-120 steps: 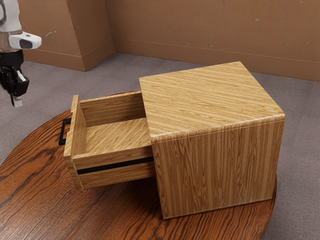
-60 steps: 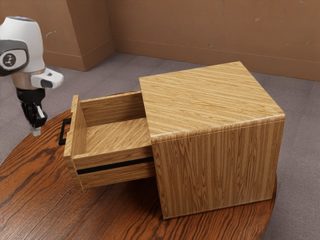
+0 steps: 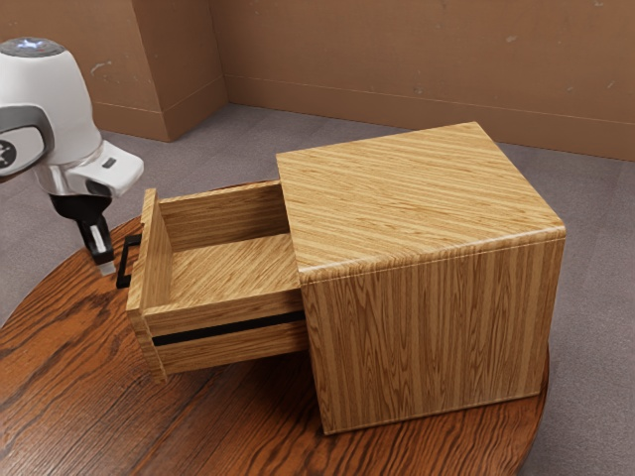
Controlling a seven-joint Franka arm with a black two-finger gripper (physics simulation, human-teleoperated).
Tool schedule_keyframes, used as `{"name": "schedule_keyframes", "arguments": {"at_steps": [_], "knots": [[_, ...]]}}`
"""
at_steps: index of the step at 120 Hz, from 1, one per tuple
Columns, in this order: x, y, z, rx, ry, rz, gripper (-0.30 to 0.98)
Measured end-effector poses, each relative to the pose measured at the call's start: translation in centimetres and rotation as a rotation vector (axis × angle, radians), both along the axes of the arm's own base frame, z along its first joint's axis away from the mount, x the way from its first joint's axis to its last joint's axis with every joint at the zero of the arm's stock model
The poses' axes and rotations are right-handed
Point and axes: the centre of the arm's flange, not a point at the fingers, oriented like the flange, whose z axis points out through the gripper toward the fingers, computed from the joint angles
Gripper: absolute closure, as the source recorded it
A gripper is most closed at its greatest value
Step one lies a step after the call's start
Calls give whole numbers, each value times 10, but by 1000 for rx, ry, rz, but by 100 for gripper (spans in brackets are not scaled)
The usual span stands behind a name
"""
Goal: Push the drawer handle with one arm to close the drawer
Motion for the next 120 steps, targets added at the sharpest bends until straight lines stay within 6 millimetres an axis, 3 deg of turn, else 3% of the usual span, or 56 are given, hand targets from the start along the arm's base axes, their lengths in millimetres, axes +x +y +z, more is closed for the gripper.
{"name": "schedule_keyframes", "arguments": {"at_steps": [35,120], "knots": [[6,-1,-1,37,-32,-23,79],[28,-68,-10,25,-184,-187,79]]}}
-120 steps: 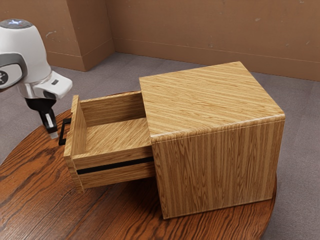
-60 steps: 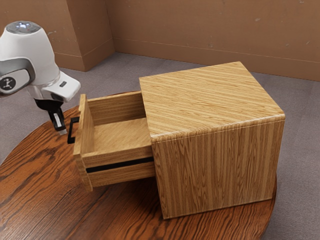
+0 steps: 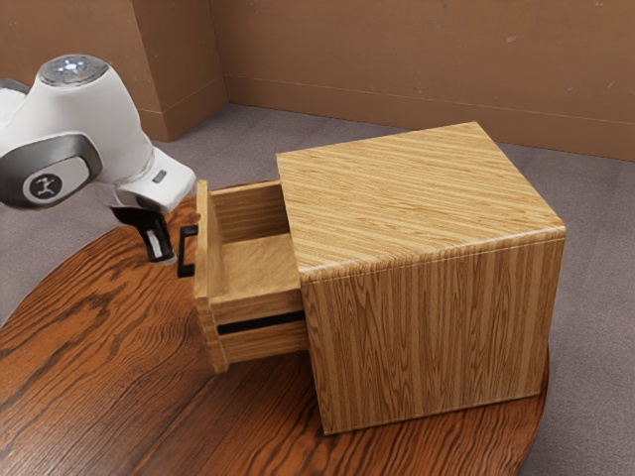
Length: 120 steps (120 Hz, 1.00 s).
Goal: Push the drawer handle with one arm to close the drawer
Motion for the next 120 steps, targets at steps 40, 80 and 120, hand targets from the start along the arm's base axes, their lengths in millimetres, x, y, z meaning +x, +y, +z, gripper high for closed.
{"name": "schedule_keyframes", "arguments": {"at_steps": [40,80,120], "knots": [[14,-31,-5,-24,-77,-67,79],[25,-52,-8,-58,-149,-116,79],[39,-69,-17,-66,-204,-146,79]]}}
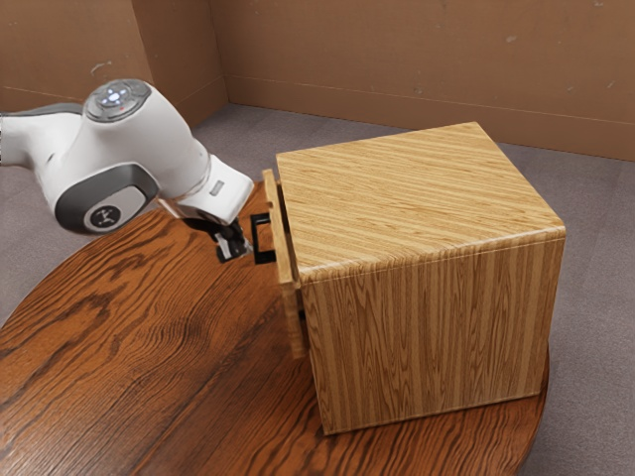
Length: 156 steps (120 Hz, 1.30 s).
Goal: Push the drawer handle with one arm to close the drawer
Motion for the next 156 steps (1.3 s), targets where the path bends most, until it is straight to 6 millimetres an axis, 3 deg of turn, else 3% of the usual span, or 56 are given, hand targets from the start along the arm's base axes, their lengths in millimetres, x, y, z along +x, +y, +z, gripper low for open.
{"name": "schedule_keyframes", "arguments": {"at_steps": [37,44,61,75,82,90,102,116,135,156], "knots": [[9,-13,0,-16,-65,-35,79],[11,-6,1,-11,-48,-8,79],[18,9,44,46,67,134,79],[18,26,94,57,137,262,79],[18,35,115,51,164,321,66],[14,42,126,44,204,372,51],[6,40,123,58,262,413,32],[-1,39,108,77,328,452,18],[-5,41,81,95,381,485,9],[-3,39,75,87,362,477,4]]}}
